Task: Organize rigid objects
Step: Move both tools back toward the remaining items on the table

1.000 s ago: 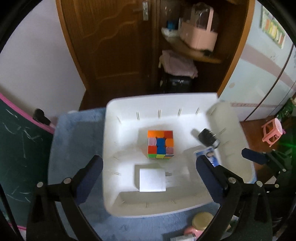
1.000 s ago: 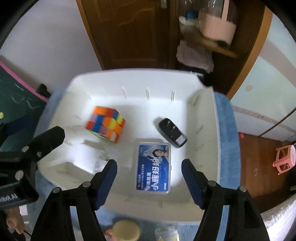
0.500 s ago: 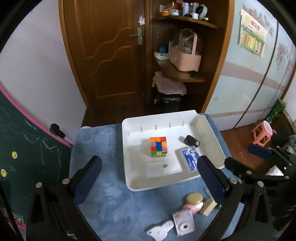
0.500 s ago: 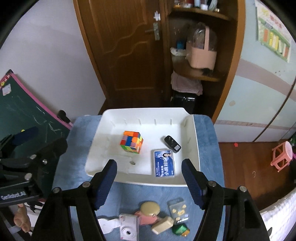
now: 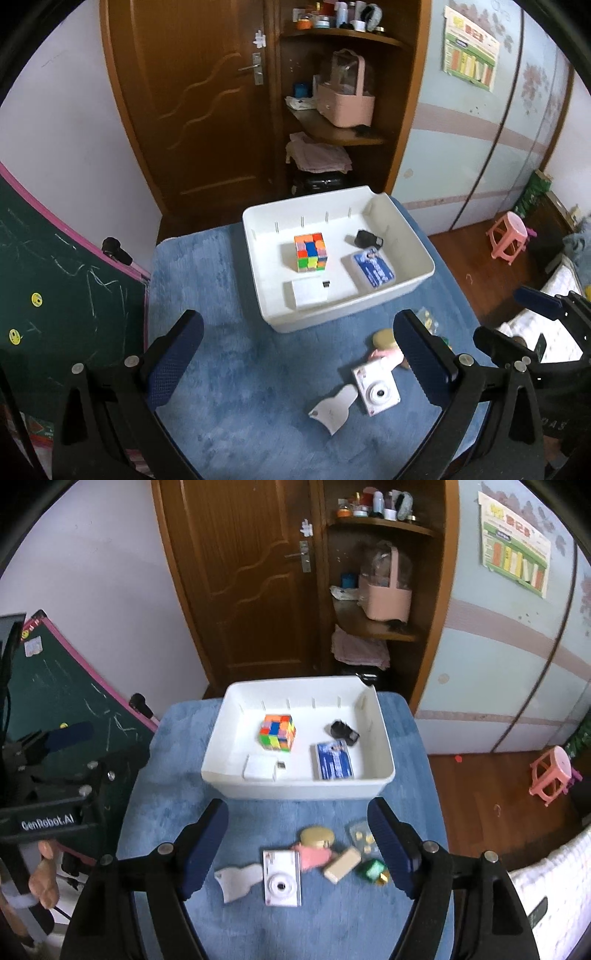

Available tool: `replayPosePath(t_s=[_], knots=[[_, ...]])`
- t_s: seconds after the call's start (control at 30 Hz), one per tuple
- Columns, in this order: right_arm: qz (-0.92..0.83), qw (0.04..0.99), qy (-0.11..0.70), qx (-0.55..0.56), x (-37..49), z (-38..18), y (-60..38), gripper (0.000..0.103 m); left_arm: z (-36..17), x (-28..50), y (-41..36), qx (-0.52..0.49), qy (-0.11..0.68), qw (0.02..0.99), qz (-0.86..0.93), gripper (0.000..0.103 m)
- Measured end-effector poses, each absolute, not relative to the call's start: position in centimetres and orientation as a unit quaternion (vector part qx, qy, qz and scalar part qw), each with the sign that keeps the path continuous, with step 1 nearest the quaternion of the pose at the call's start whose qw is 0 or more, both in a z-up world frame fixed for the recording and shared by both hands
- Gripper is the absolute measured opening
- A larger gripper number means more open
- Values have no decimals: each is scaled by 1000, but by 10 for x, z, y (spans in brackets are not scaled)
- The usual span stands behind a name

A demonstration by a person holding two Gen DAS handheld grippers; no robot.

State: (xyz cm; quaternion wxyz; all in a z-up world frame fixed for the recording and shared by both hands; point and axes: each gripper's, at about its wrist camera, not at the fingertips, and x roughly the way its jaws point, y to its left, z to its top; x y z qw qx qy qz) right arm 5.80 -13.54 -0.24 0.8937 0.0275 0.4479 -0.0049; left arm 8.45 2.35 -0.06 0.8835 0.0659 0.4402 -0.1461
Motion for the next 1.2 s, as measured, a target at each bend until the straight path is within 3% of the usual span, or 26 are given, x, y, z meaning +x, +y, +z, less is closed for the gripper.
replayPosePath(t_s=[0.37, 0.9, 1.2], knots=[[-42, 885, 464, 13, 5, -43, -125, 78, -44, 52, 23, 116, 453, 860, -205, 102], [-19, 861, 508, 24, -3, -161, -113, 78, -204, 42, 0, 209, 567, 733, -312, 102], [-23, 849, 527, 41, 2, -195, -114, 78, -250, 55, -13, 205, 605, 698, -323, 102]])
